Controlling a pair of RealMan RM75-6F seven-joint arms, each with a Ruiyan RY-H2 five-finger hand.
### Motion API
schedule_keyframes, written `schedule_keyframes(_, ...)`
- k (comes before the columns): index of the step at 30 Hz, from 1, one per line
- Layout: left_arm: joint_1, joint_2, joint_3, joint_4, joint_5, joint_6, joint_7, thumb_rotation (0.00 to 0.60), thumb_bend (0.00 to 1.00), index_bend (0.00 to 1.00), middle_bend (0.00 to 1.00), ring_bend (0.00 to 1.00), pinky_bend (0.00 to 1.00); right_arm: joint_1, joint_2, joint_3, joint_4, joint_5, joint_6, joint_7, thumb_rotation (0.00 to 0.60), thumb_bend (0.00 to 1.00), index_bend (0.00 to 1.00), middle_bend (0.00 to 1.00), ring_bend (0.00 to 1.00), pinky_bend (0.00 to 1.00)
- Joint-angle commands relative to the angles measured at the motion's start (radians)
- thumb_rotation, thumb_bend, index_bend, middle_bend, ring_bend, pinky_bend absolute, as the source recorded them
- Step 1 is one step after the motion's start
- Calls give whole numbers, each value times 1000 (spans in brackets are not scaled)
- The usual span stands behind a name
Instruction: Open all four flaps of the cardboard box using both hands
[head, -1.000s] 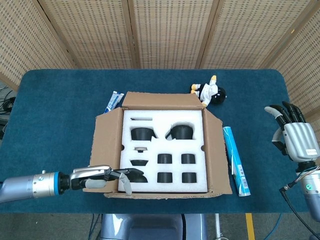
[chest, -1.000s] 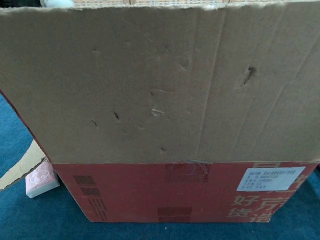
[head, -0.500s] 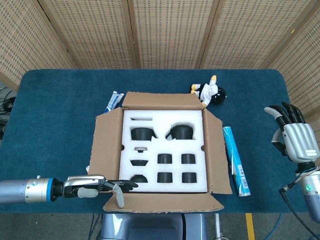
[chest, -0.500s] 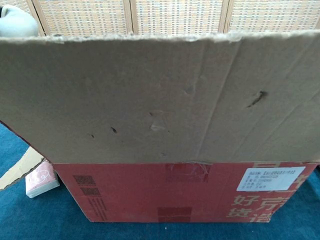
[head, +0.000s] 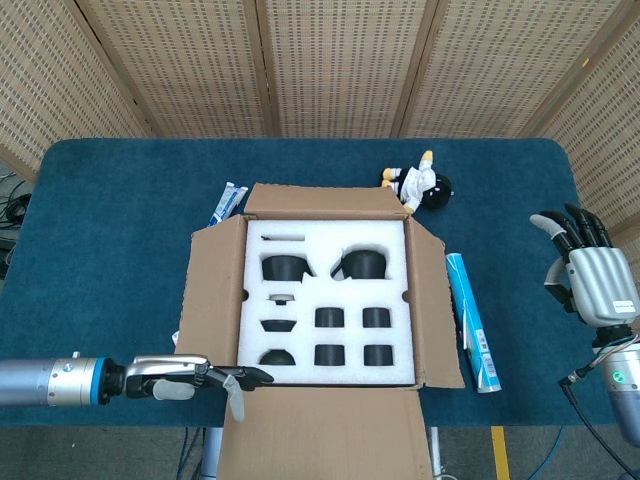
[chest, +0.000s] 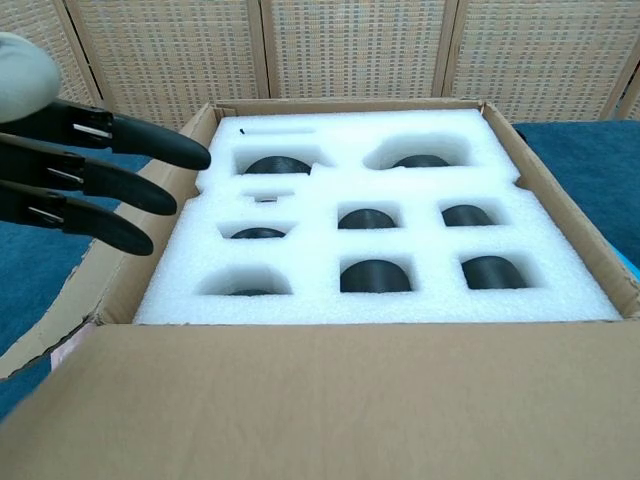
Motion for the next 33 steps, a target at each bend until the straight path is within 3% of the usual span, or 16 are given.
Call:
schedule_keyframes(1,3,10,9,-12,-34,-12,51,117,120,360,0,0,0,-1,0,0,1,0,0,2,600,1000,167,165,0,58)
schedule_keyframes(9,81,70,-20,-74,-216,-118,390,107,136,360,0,0,0,-1,-5,-3,11,1,-5,9,600,1000,167,165,0,58)
schedule_keyframes(13,145,115,-55,-130,-370,-204,666,107,194,360,0,0,0,-1,-13,-6,23,3,-9,16,600,1000,167,165,0,58)
schedule_keyframes(15,180,125,-79,-162,-446,-226,798,147,210,360,0,0,0,-2,-17,-7,30,4,-9,16,600,1000,167,164,0,58)
schedule_keyframes(16,202,128,-93,-175,-491,-233,872,204,213,360,0,0,0,-2,-19,-8,32,5,-8,14,600,1000,167,163,0,58)
schedule_keyframes(19,269,122,-136,-209,-613,-219,1071,351,220,357,0,0,0,-4,-25,-10,39,10,-7,4,600,1000,167,159,0,57)
schedule_keyframes(20,295,115,-151,-219,-657,-206,1144,374,222,356,0,0,0,-5,-26,-11,41,12,-6,2,600,1000,167,157,0,56)
schedule_keyframes(27,447,52,-226,-257,-853,-96,1525,427,222,346,0,0,0,-13,-35,-18,47,25,-4,-19,600,1000,146,145,0,41)
schedule_keyframes(33,596,-32,-277,-240,-952,70,1797,448,223,327,0,0,0,-24,-56,-31,51,35,6,-64,600,1000,129,132,0,24)
